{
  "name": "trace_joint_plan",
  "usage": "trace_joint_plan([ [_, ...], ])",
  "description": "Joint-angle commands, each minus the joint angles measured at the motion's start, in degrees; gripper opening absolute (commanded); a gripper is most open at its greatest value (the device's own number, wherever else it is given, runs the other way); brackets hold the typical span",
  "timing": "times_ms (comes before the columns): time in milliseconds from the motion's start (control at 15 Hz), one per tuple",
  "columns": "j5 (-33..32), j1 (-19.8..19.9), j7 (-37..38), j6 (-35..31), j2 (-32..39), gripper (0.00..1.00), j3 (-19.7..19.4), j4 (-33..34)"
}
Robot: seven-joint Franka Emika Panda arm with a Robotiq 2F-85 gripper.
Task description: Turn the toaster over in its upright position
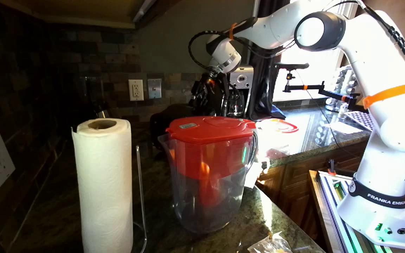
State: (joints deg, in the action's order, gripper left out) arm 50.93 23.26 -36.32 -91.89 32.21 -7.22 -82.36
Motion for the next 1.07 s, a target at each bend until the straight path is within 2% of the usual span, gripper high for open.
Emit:
trace_joint_plan([
  [0,-3.88,-2.77,0.20,-4.15,-2.39,0.28,-0.42,-2.91],
  [667,-12.54,-8.19,1.50,-16.87,-9.38,0.28,1.41,-12.28],
  [1000,-12.84,-7.94,2.52,-16.37,-10.21,0.28,2.16,-13.19],
])
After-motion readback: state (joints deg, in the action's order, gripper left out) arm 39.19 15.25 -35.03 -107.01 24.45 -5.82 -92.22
